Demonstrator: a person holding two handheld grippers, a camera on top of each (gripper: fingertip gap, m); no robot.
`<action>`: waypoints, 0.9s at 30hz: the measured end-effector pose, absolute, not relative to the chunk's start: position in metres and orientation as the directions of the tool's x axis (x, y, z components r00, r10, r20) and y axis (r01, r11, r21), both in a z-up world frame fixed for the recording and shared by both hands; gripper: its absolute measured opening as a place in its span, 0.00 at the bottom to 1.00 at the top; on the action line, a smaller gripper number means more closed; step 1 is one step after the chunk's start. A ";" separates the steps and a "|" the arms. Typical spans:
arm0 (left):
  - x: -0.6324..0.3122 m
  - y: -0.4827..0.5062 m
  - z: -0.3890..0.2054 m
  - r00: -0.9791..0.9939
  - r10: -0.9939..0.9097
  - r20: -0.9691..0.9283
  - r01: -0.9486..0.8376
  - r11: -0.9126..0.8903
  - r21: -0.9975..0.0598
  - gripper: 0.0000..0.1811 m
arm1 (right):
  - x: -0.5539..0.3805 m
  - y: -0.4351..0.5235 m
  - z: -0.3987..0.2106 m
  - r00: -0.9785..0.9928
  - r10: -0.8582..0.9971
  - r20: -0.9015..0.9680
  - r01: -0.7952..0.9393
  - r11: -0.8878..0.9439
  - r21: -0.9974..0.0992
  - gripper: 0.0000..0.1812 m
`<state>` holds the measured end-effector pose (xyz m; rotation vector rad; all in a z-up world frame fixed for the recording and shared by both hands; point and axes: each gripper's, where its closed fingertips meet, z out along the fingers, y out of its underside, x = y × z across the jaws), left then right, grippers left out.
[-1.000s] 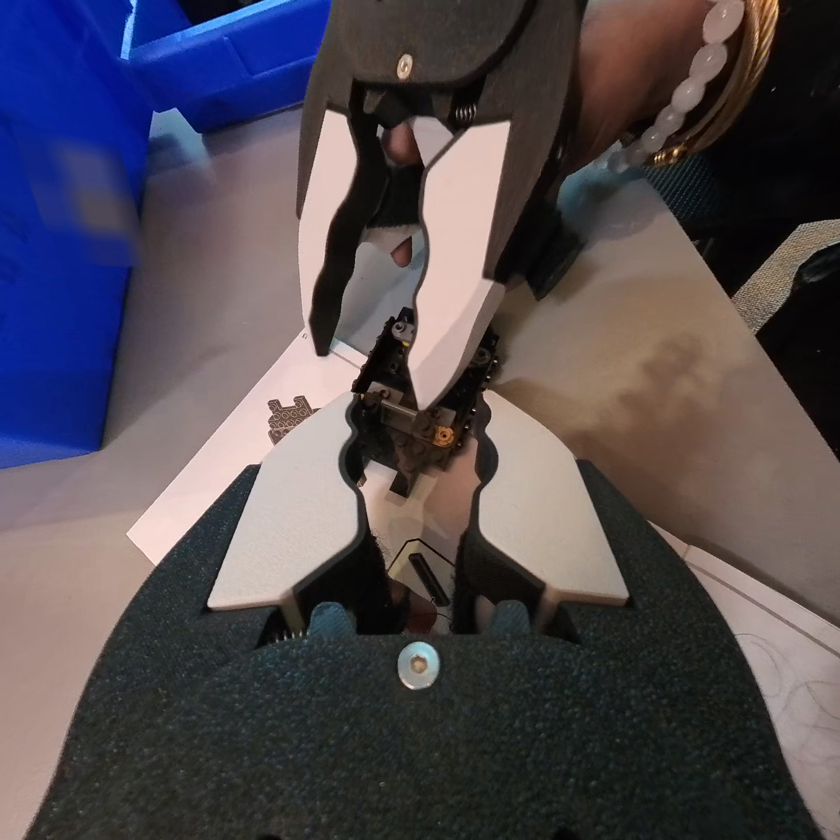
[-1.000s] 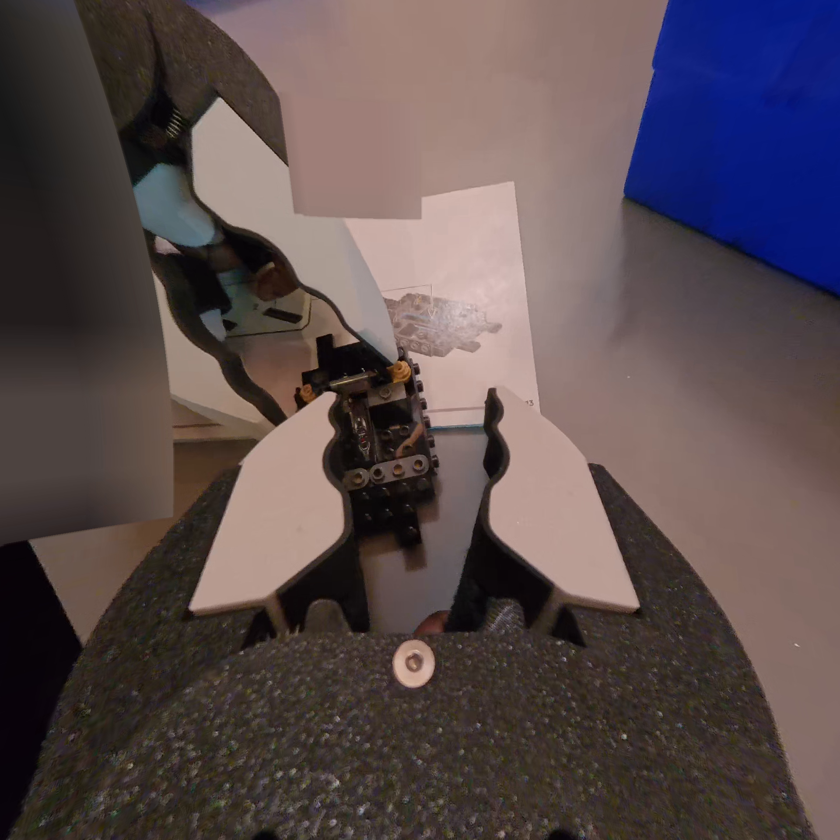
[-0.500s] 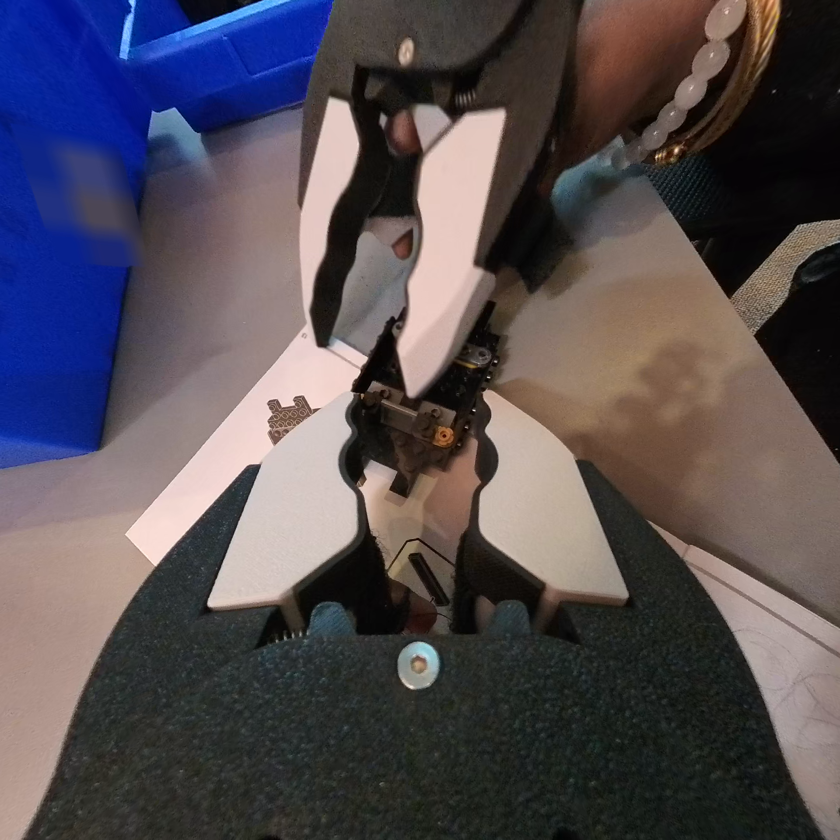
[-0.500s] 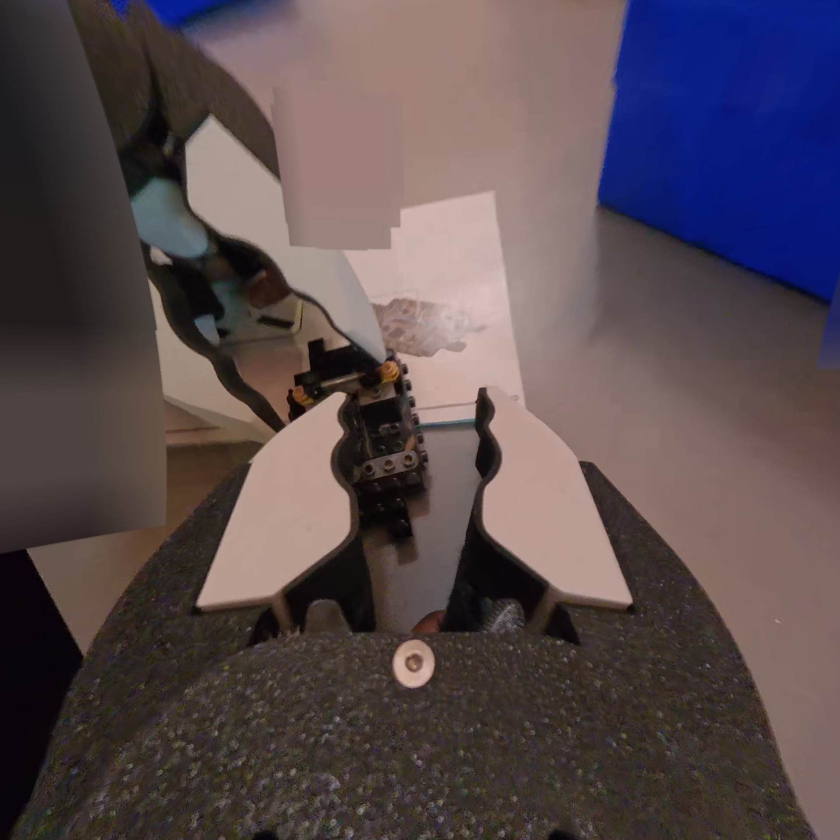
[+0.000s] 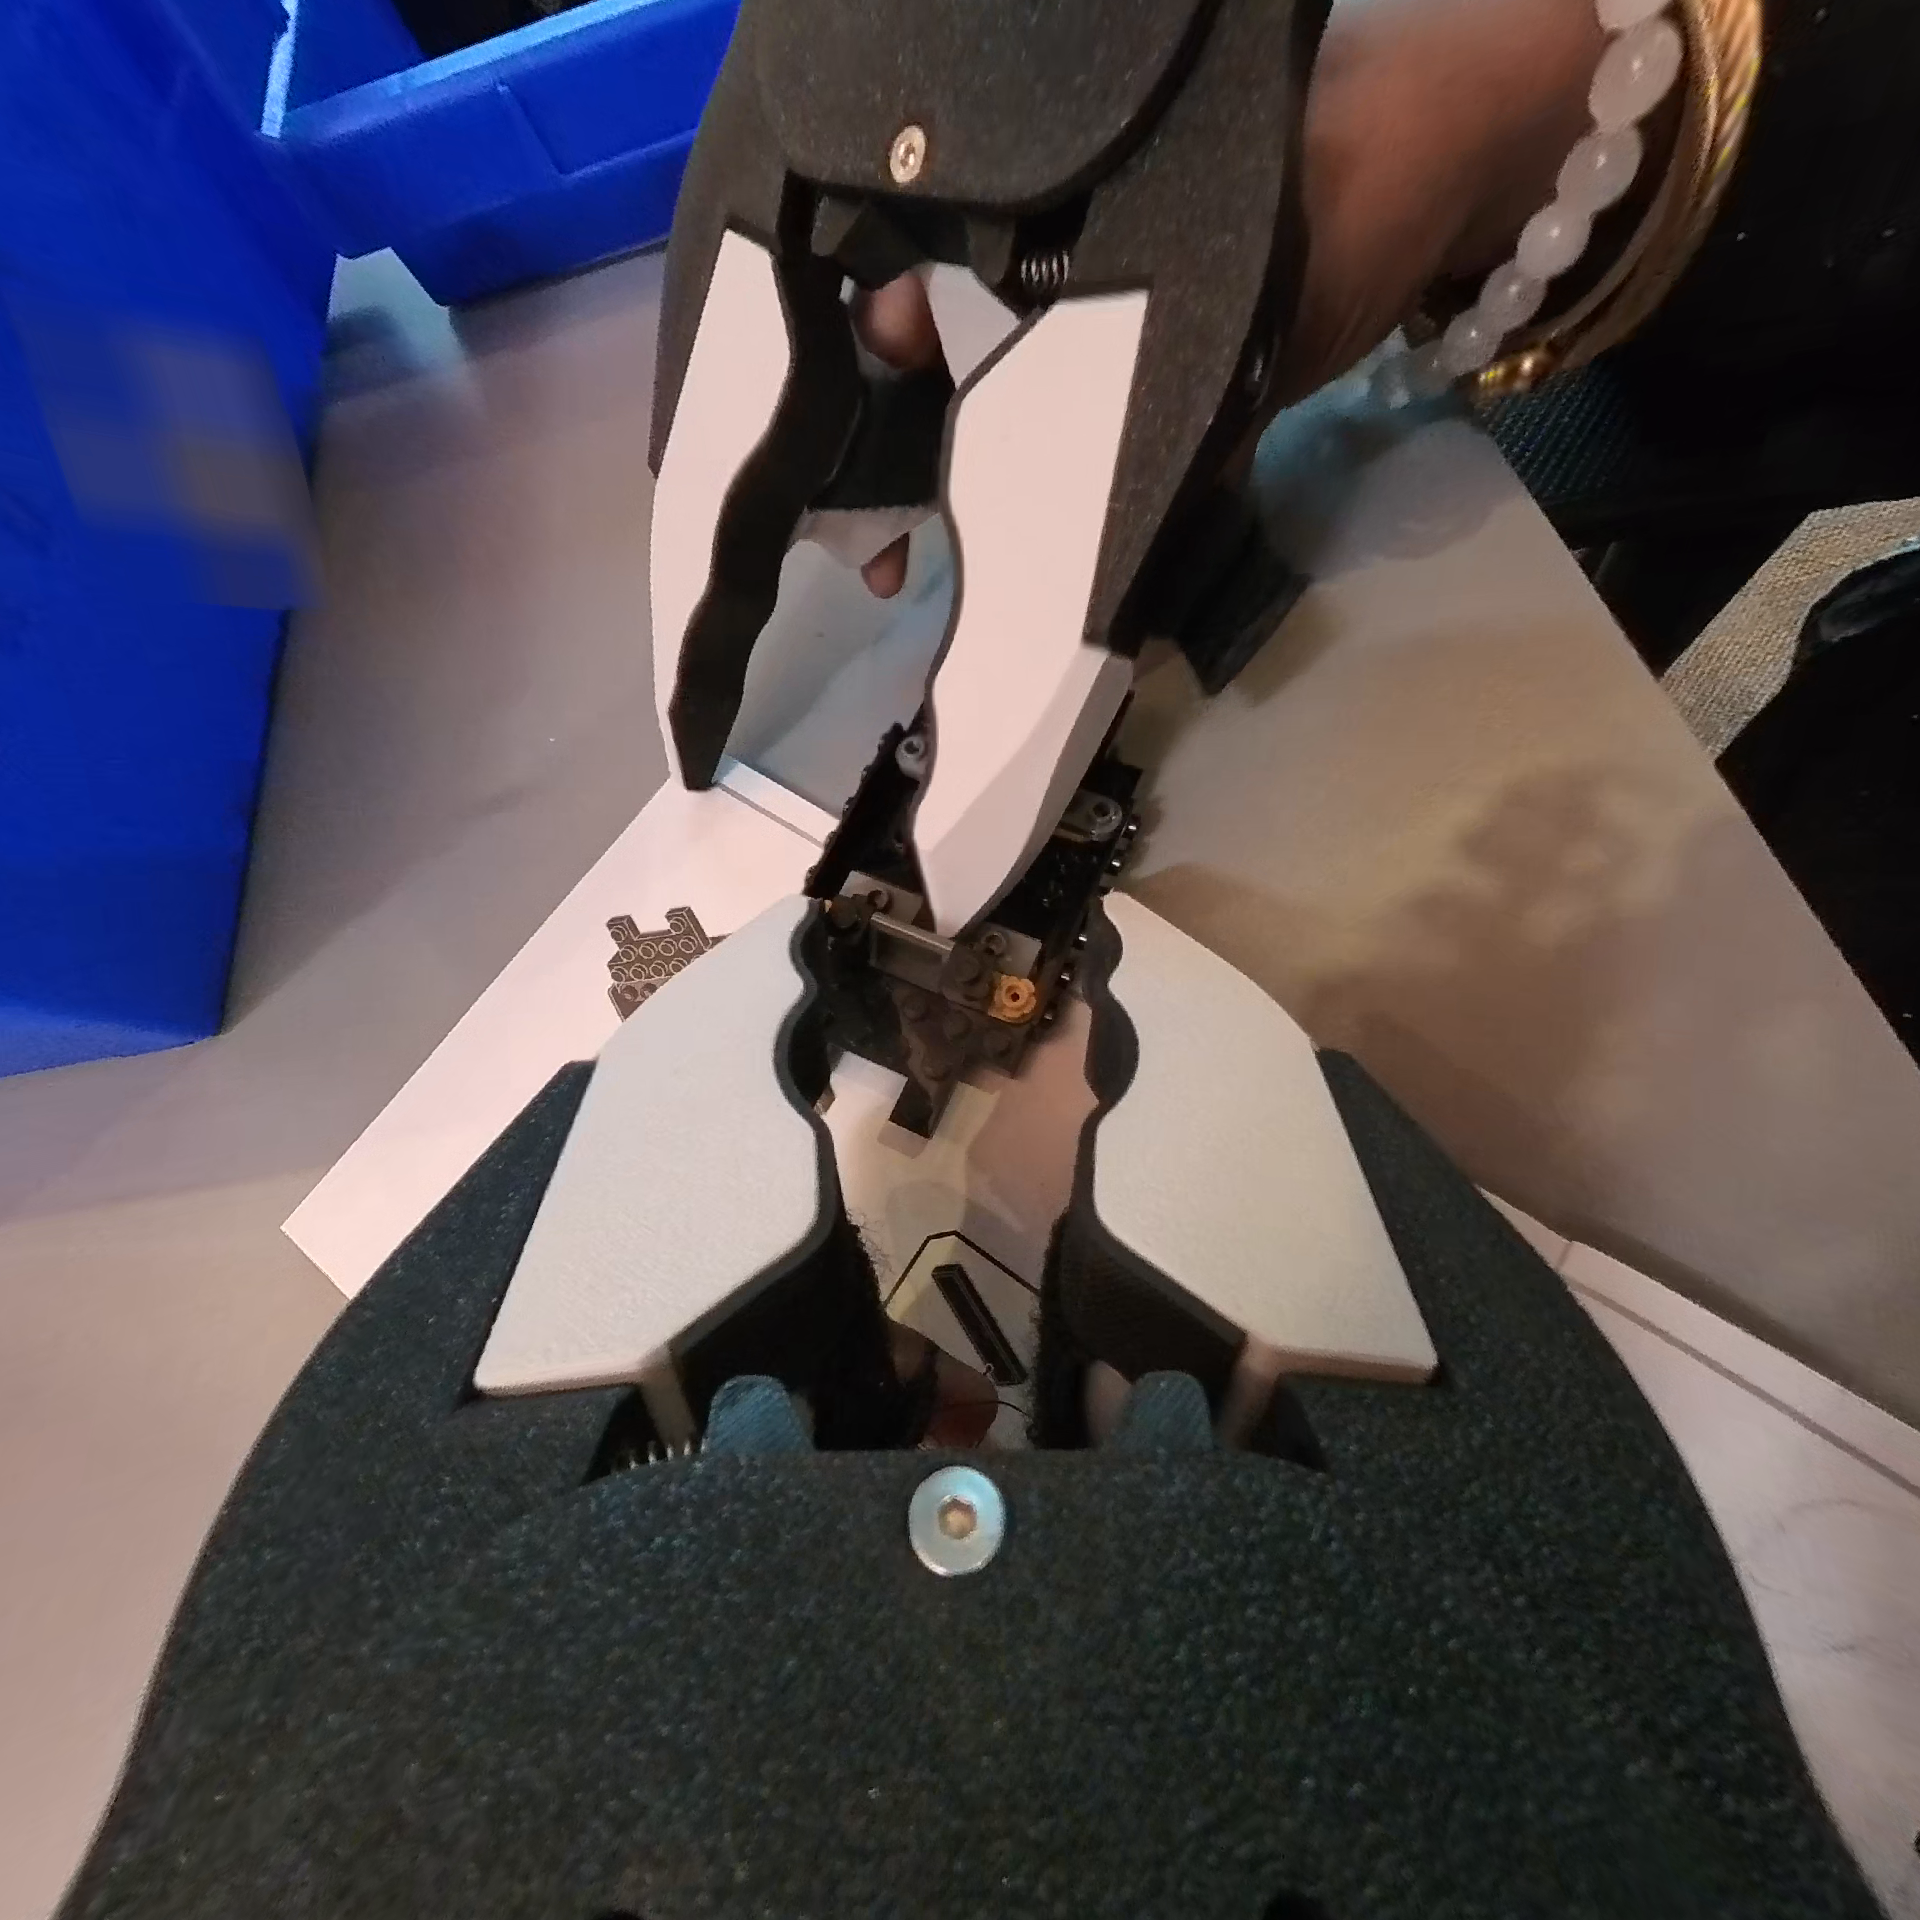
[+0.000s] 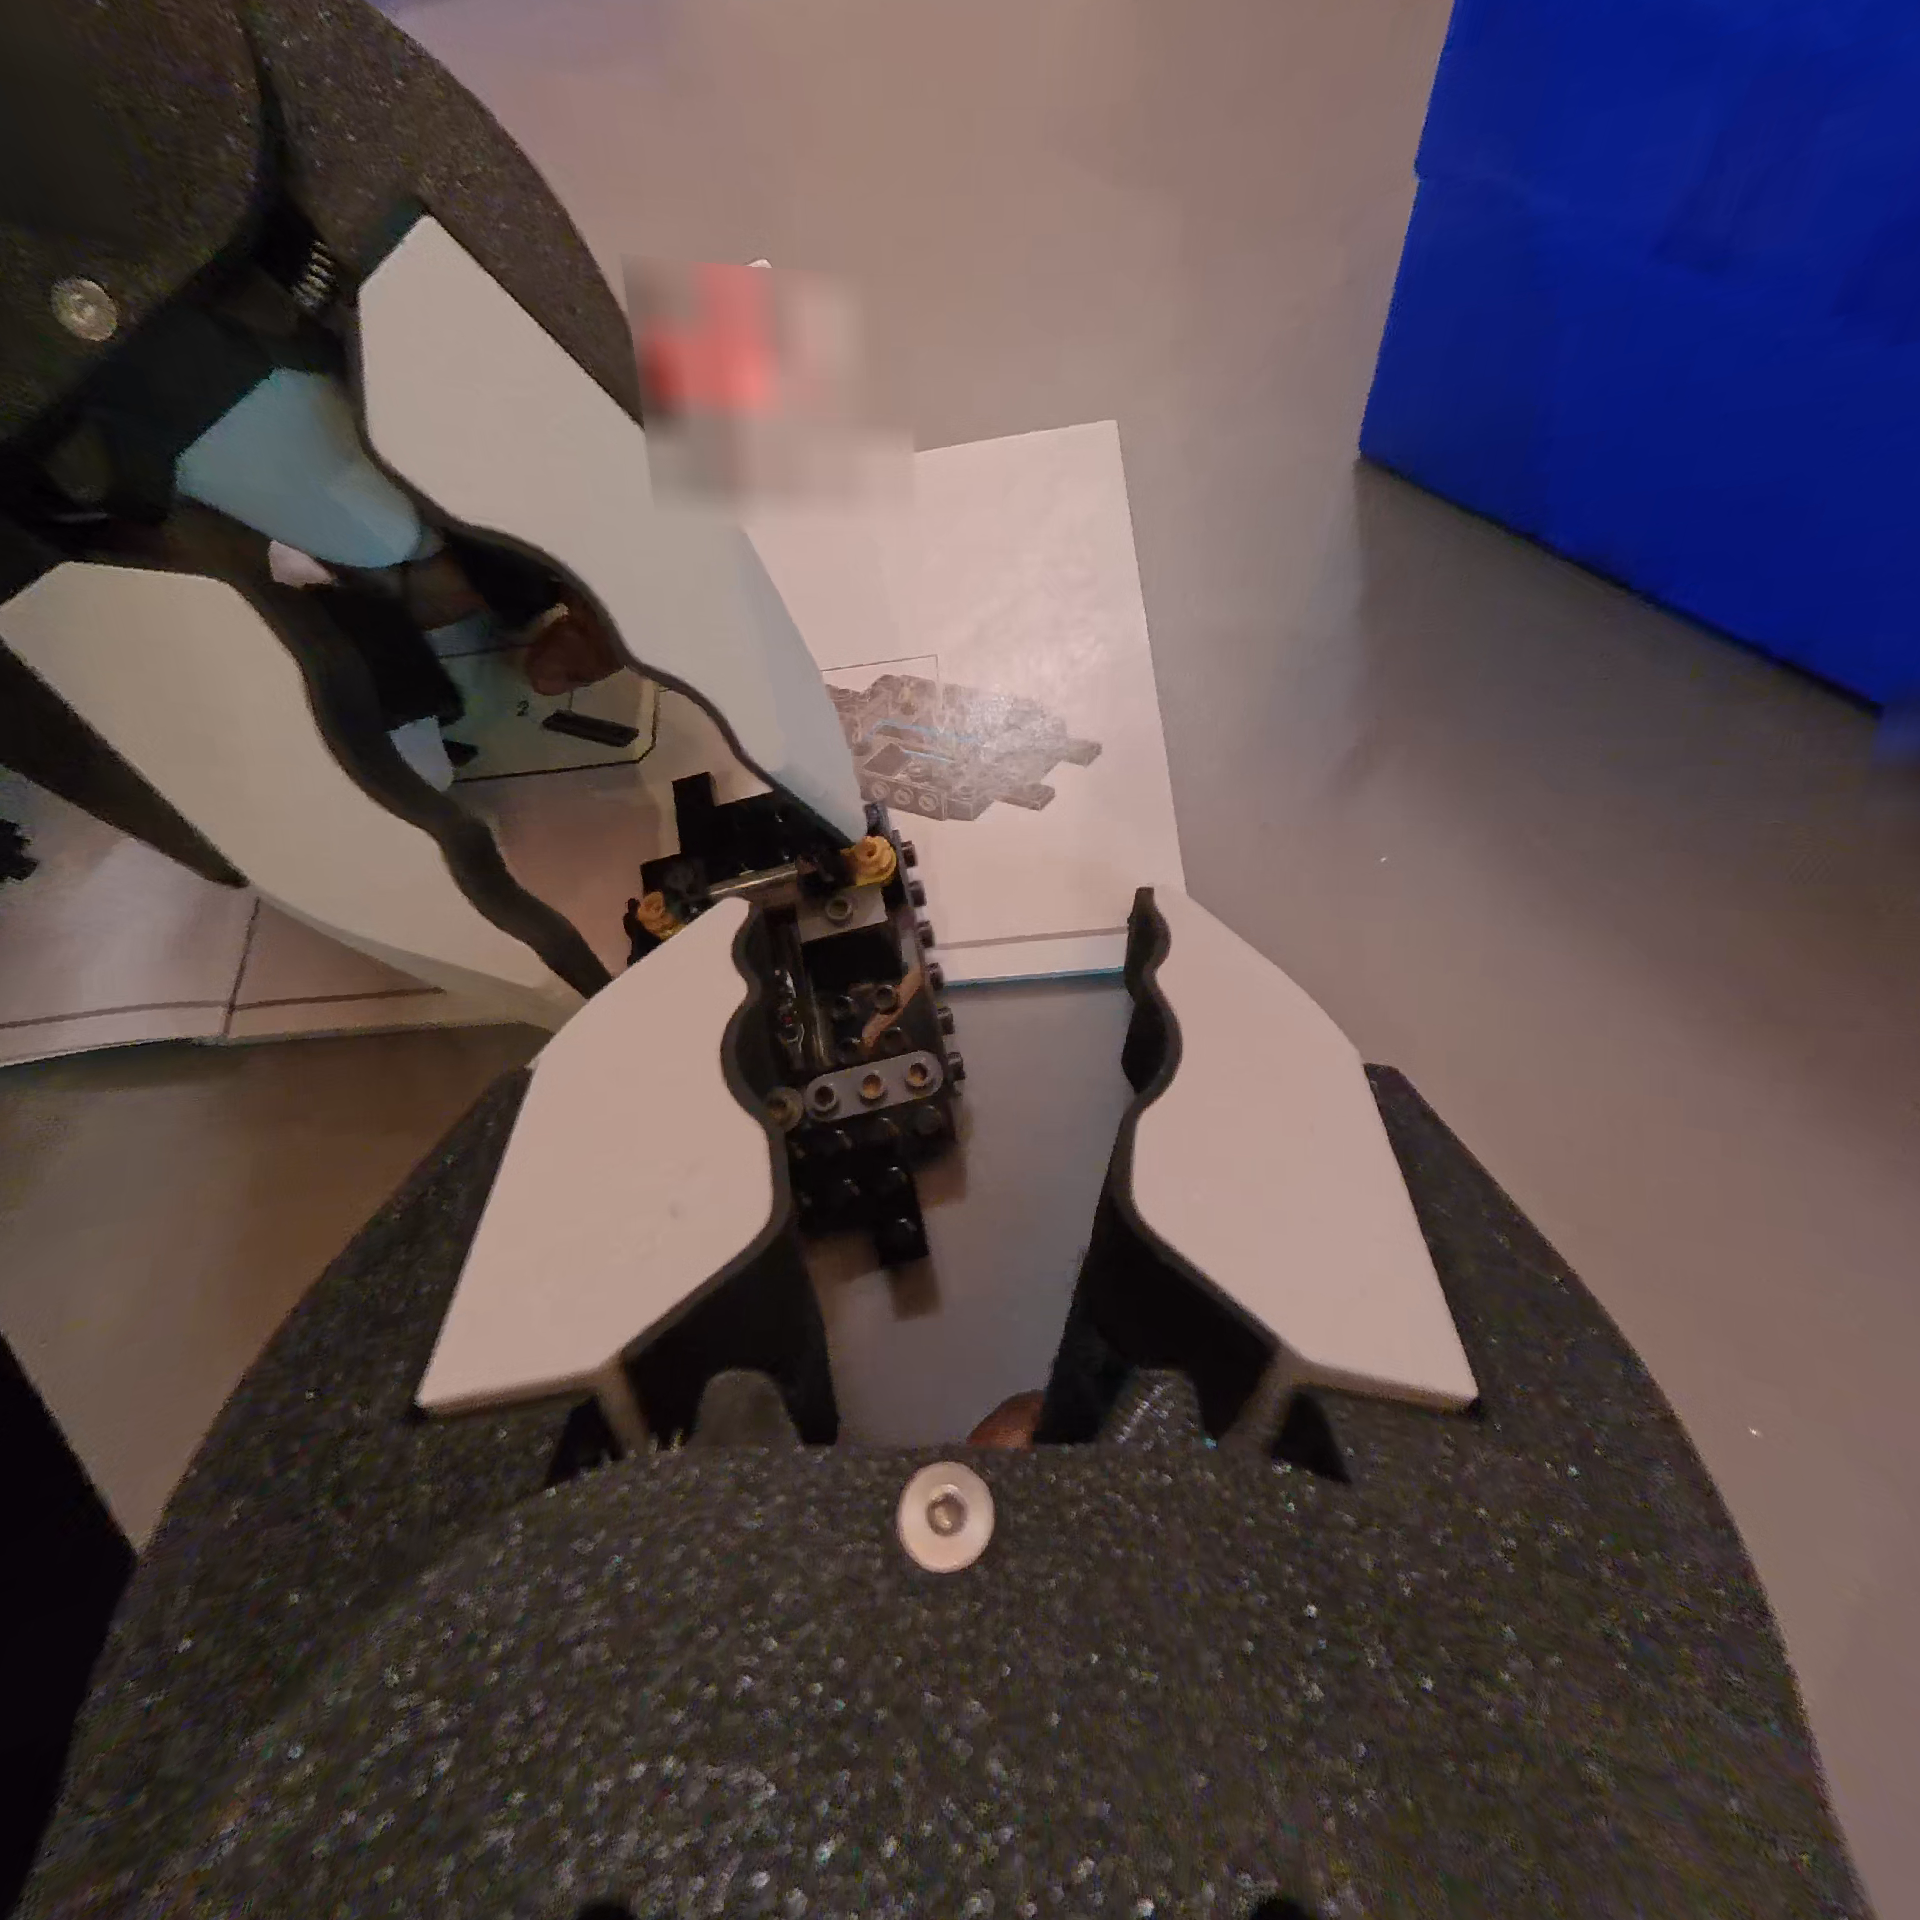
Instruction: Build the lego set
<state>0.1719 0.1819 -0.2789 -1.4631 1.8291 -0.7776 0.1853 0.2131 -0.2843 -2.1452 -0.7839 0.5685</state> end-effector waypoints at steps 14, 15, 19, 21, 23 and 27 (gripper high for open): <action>0.168 0.180 -0.277 -0.256 -0.959 -0.125 -0.559 0.252 -0.790 0.26 | 0.180 0.165 -0.287 0.506 0.859 -0.075 0.511 -0.369 -0.776 0.40; 0.166 0.178 -0.277 -0.276 -0.953 -0.125 -0.556 0.265 -0.788 0.26 | 0.180 0.166 -0.288 0.512 0.857 -0.060 0.521 -0.365 -0.771 0.35; 0.154 0.196 -0.268 -0.245 -0.946 -0.211 -0.621 0.320 -0.716 0.49 | 0.179 0.168 -0.283 0.567 0.824 -0.021 0.507 -0.368 -0.779 0.31; 0.145 0.202 -0.246 -0.199 -0.950 -0.241 -0.622 0.313 -0.718 0.50 | 0.178 0.170 -0.271 0.608 0.794 -0.008 0.466 -0.365 -0.806 0.31; 0.133 0.203 -0.224 -0.139 -0.958 -0.252 -0.603 0.284 -0.746 0.46 | 0.177 0.175 -0.256 0.665 0.747 0.007 0.415 -0.362 -0.835 0.31; 0.095 0.200 -0.208 0.046 -0.968 -0.245 -0.604 0.168 -0.779 0.30 | 0.155 0.181 -0.239 0.714 0.700 0.011 0.351 -0.345 -0.871 0.31</action>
